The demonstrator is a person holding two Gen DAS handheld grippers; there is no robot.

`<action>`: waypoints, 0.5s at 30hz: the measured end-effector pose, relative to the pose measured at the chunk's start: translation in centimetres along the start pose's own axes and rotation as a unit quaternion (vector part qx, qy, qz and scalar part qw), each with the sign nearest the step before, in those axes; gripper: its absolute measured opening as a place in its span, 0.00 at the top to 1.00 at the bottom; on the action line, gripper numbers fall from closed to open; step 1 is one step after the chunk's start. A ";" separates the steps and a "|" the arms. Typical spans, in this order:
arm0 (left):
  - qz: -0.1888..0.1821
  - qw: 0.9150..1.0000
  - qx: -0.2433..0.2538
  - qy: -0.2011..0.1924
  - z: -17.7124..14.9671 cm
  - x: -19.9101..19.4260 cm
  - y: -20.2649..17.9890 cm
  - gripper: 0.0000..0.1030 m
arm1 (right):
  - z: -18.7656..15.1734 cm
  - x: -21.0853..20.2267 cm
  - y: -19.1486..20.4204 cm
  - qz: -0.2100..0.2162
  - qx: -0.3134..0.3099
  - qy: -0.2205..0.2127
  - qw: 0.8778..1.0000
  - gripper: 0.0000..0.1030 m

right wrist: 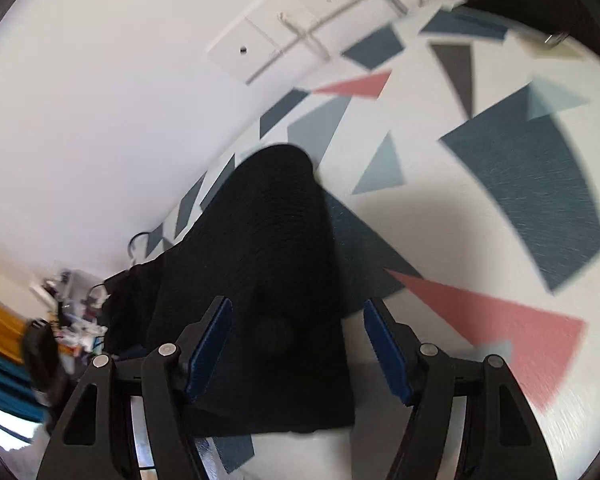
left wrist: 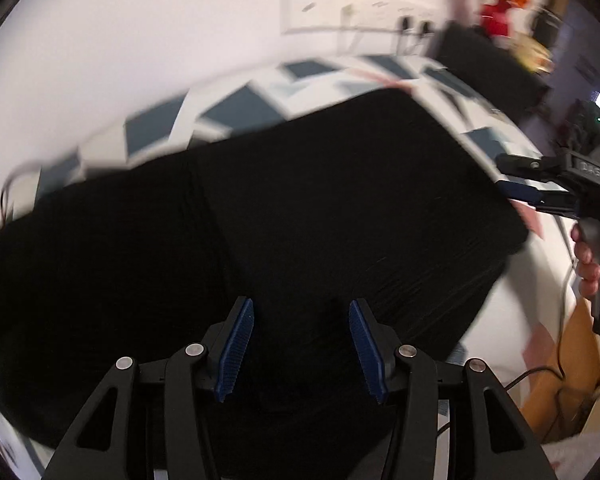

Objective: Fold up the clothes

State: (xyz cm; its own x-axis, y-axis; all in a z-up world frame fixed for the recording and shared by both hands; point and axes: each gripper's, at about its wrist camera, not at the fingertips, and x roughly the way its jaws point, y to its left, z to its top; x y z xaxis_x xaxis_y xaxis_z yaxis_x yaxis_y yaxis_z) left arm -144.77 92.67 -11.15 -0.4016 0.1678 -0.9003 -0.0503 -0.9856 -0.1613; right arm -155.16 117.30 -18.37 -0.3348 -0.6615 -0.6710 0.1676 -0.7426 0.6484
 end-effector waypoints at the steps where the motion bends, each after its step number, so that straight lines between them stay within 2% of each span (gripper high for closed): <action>1: 0.005 1.000 0.002 0.004 -0.6 0.3 -0.4 0.50 | 0.1 0.5 -0.1 0.003 -0.002 0.005 1.000 0.31; 5: 0.007 1.000 -0.017 0.014 -1.4 0.9 -0.5 0.50 | 0.6 2.5 -0.9 0.015 -0.013 0.036 0.999 0.30; 7: 0.006 0.999 -0.032 0.017 -1.7 1.2 -0.3 0.50 | 2.8 0.3 -2.8 0.017 -0.039 0.041 0.998 0.30; 10: 0.006 0.998 -0.062 0.017 -2.0 1.6 0.0 0.47 | 3.3 1.2 -2.3 0.025 -0.075 0.069 0.994 0.30; 15: 0.023 0.997 -0.072 0.013 -2.3 1.6 -0.4 0.47 | 3.8 3.0 -0.6 0.012 -0.122 0.087 0.989 0.29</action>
State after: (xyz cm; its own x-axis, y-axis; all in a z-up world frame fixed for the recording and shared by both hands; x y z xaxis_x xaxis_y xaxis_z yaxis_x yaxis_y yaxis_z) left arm -143.32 93.37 -13.45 -0.3768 0.1256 -0.9177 0.0996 -0.9795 -0.1749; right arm -159.79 116.16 -19.39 -0.1663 -0.6710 -0.7226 0.3993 -0.7158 0.5728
